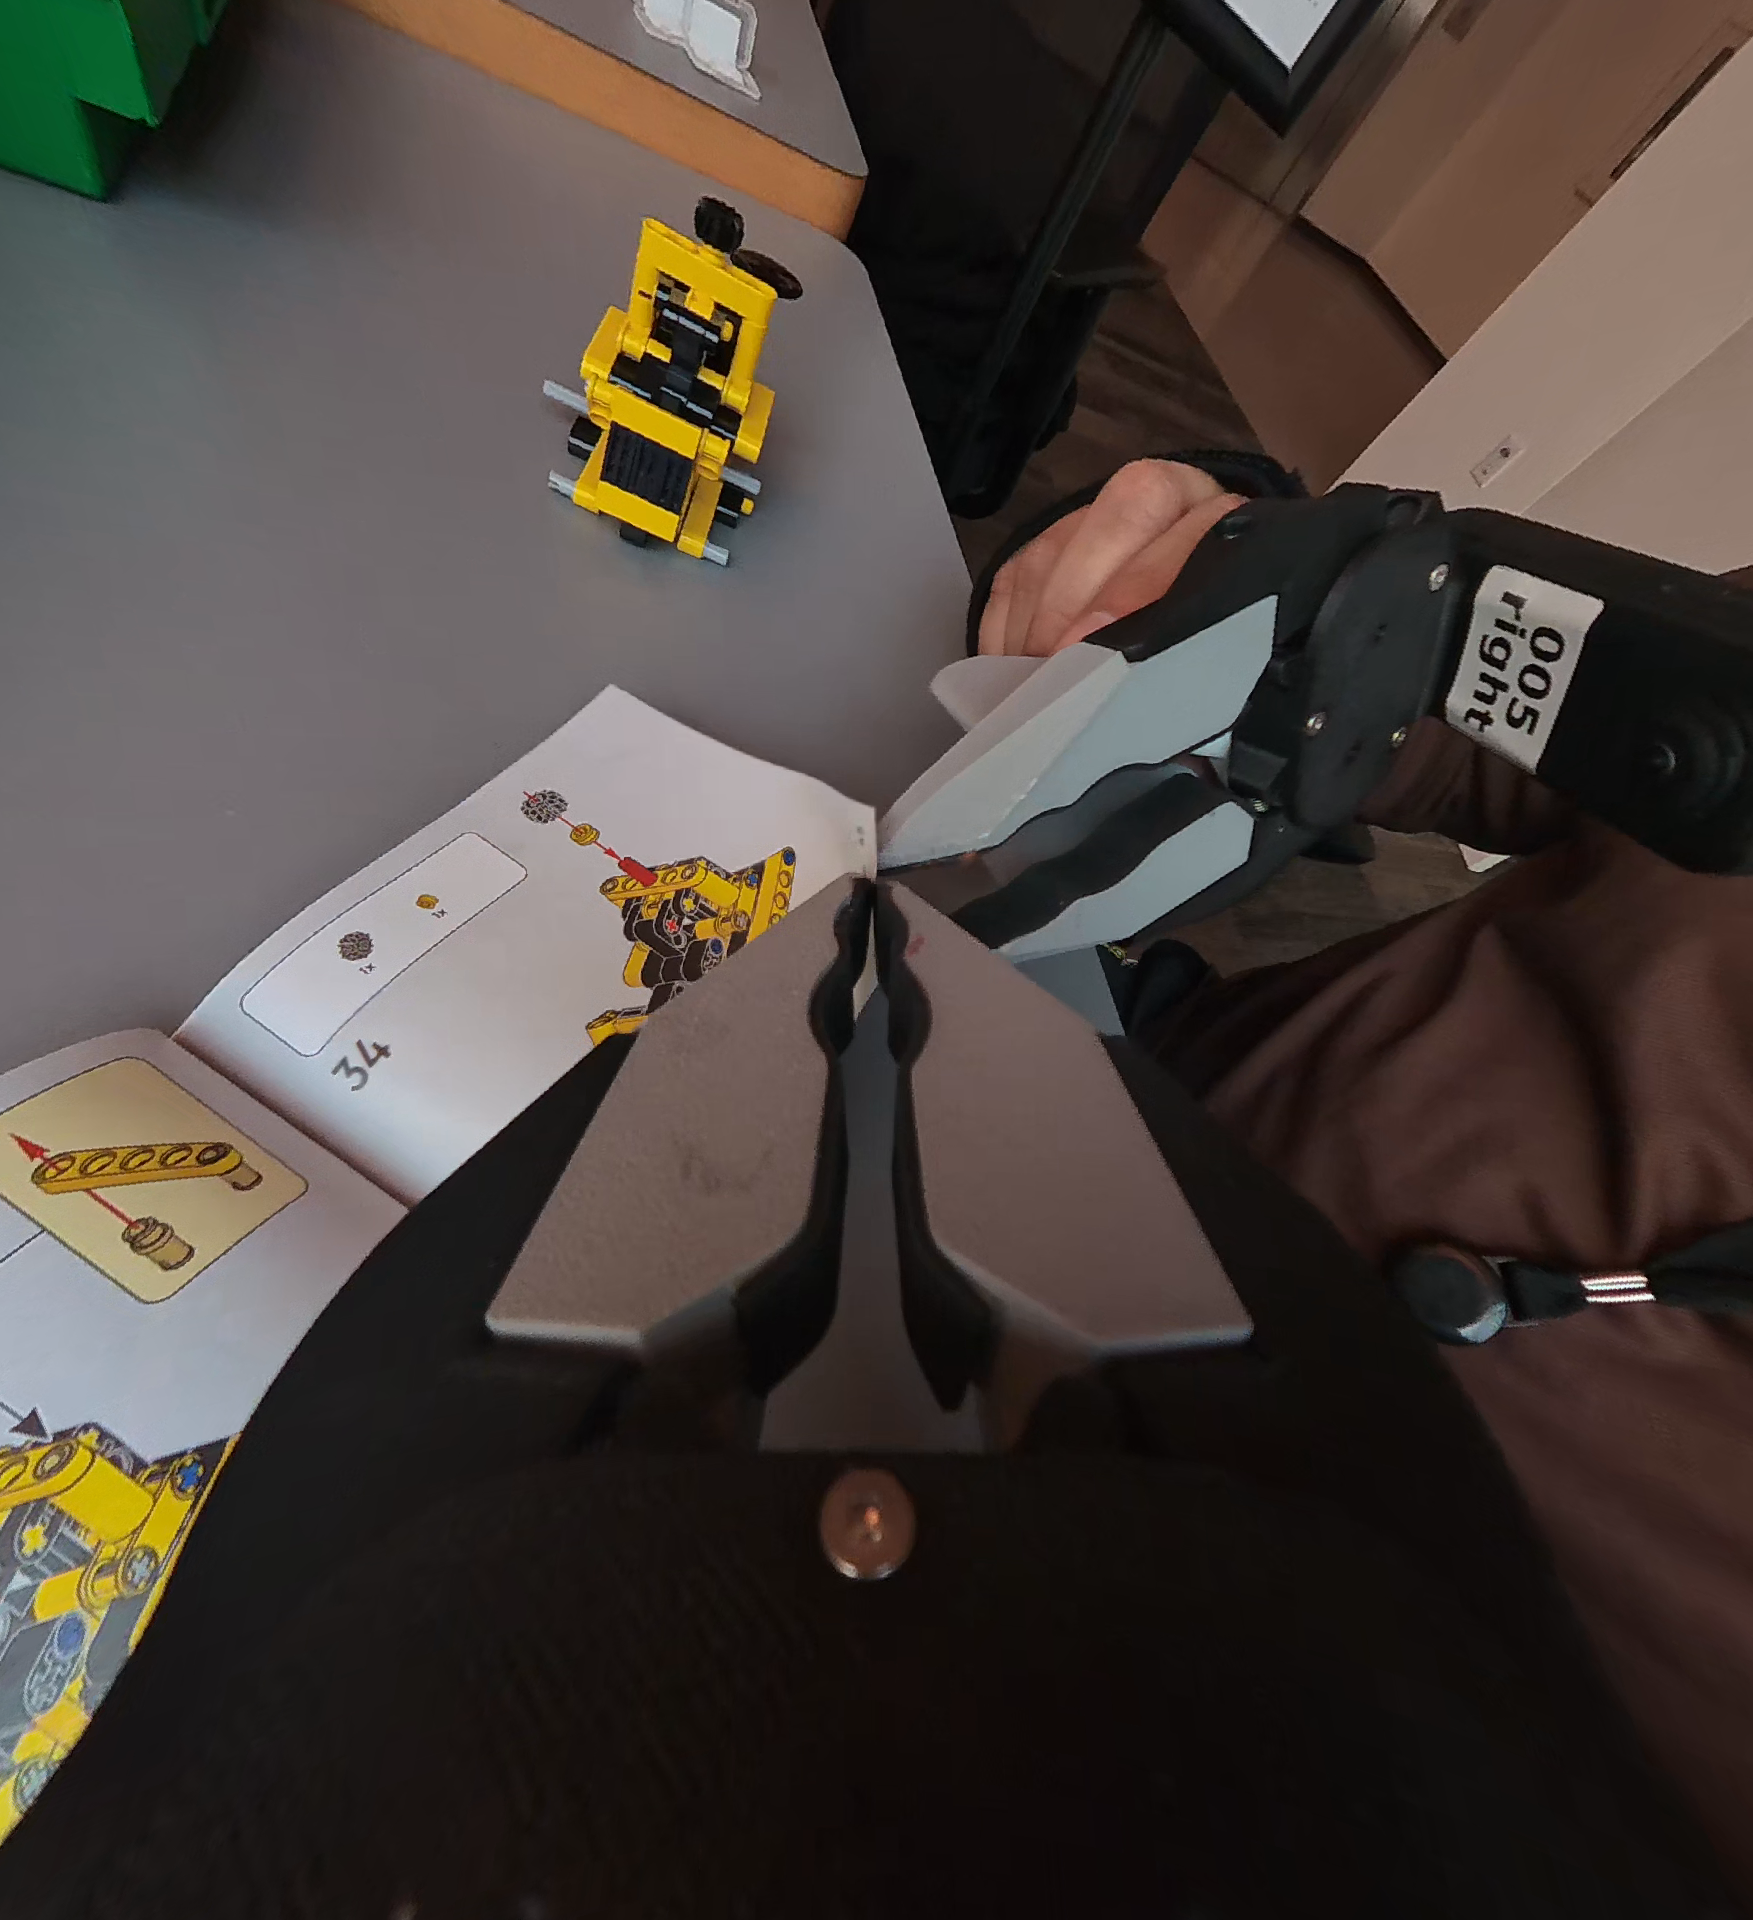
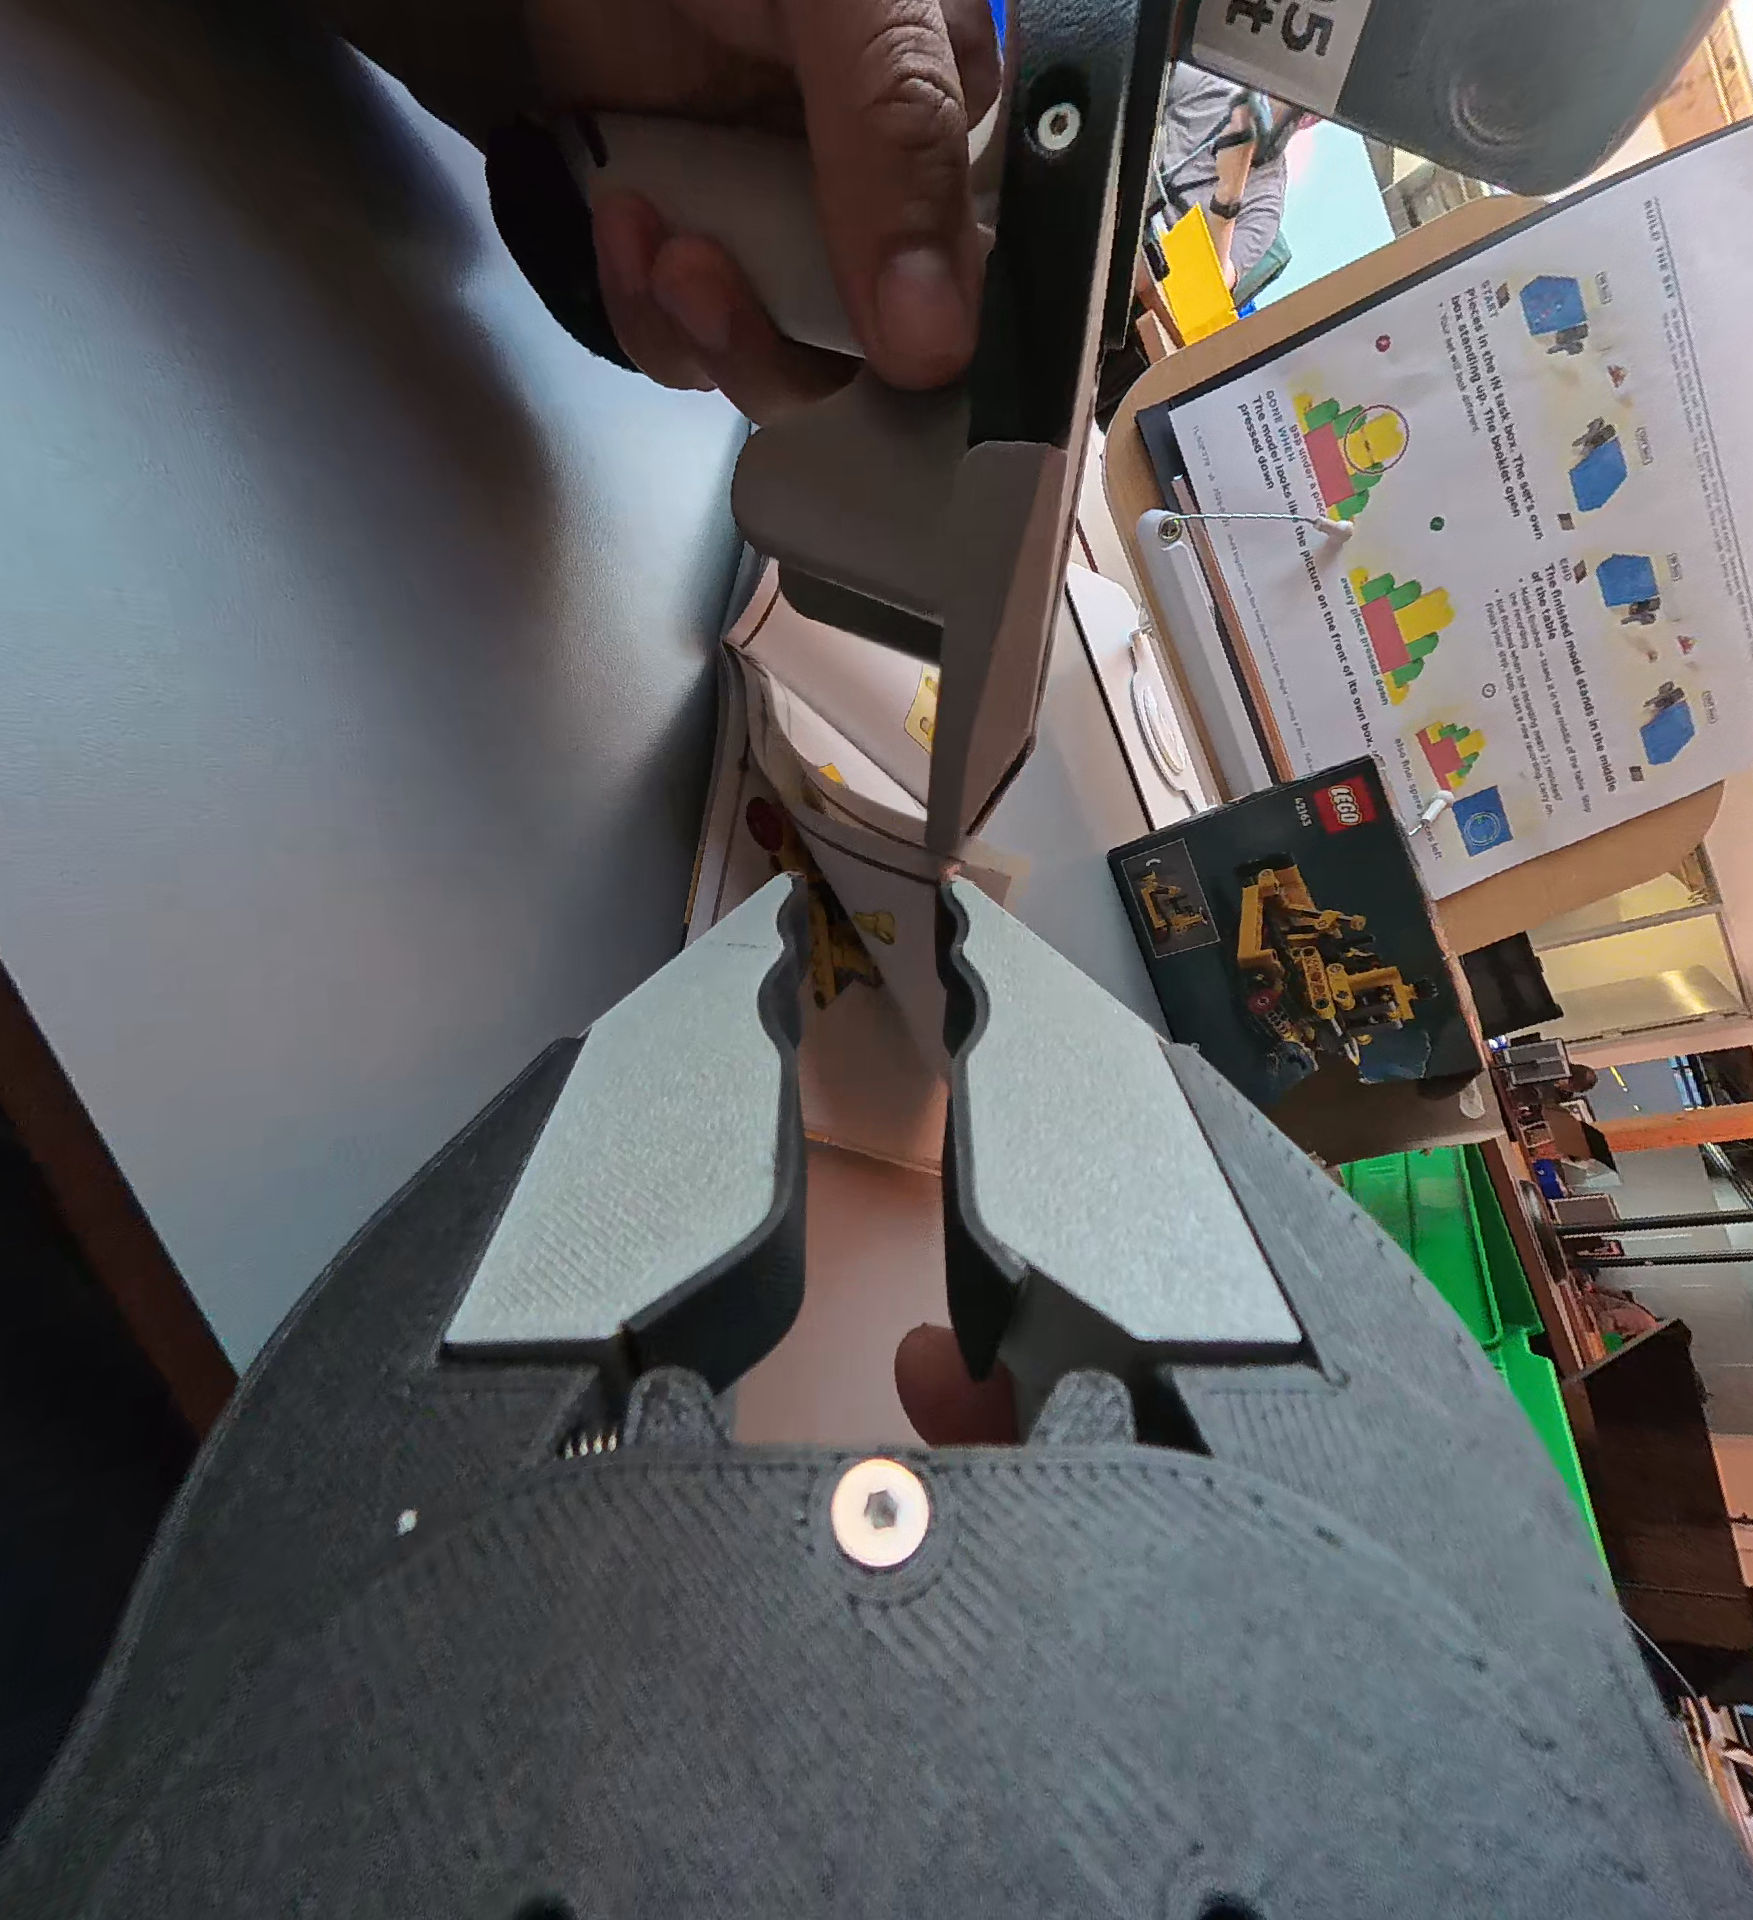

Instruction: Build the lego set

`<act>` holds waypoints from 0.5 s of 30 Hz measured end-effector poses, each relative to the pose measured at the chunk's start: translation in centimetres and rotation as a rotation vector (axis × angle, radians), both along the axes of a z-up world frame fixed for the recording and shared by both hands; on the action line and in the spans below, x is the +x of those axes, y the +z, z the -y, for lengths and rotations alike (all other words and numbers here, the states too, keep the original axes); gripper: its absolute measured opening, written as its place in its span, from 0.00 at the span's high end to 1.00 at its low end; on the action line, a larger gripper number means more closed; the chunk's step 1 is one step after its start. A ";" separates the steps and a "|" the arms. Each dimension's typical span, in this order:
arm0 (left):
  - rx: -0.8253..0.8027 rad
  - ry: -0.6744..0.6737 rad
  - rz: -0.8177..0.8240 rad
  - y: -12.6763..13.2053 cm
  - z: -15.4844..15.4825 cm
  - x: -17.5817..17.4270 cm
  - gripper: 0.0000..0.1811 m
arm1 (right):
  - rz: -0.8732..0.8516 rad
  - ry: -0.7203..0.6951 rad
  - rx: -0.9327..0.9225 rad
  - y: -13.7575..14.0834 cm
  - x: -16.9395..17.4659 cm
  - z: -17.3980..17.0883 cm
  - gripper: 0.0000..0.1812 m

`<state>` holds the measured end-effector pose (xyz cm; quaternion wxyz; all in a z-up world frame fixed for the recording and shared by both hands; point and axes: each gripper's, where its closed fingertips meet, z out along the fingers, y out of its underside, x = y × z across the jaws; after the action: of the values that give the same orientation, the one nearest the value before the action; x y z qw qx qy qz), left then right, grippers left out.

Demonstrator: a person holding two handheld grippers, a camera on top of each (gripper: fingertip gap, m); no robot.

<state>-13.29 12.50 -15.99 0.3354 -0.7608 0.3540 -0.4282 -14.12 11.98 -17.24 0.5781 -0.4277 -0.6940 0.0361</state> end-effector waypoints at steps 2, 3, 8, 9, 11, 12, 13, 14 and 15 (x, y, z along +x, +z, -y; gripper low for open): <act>-0.002 0.004 0.011 0.1 -0.1 0.0 1.00 | 0.003 -0.001 -0.005 -0.1 0.1 0.0 0.88; -0.003 0.004 0.014 0.2 -0.1 0.0 1.00 | 0.006 -0.001 -0.005 -0.2 0.1 0.0 0.88; 0.001 0.009 0.012 0.2 -0.2 -0.2 1.00 | 0.016 0.000 -0.013 -0.6 0.1 0.1 0.89; 0.002 0.013 0.013 0.2 -0.2 -0.2 1.00 | 0.017 0.002 -0.014 -0.6 0.1 0.1 0.89; 0.006 0.024 0.015 0.4 -0.4 -0.4 1.00 | 0.011 0.013 -0.014 -0.4 0.2 0.5 0.89; 0.009 0.031 0.016 0.4 -0.5 -0.5 1.00 | 0.005 0.019 -0.019 -0.2 0.2 0.7 0.89; 0.009 0.036 0.015 0.4 -0.6 -0.6 1.00 | -0.004 0.022 -0.026 0.0 0.3 0.8 0.89; 0.009 0.041 0.015 0.5 -0.6 -0.7 1.00 | -0.014 0.024 -0.033 0.3 0.3 0.9 0.89; 0.010 0.045 0.017 0.5 -0.7 -0.7 1.00 | -0.026 0.026 -0.039 0.6 0.4 1.0 0.89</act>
<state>-14.03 13.17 -15.45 0.3519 -0.7633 0.3360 -0.4250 -13.73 10.98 -16.62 0.5781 -0.4294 -0.6910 0.0626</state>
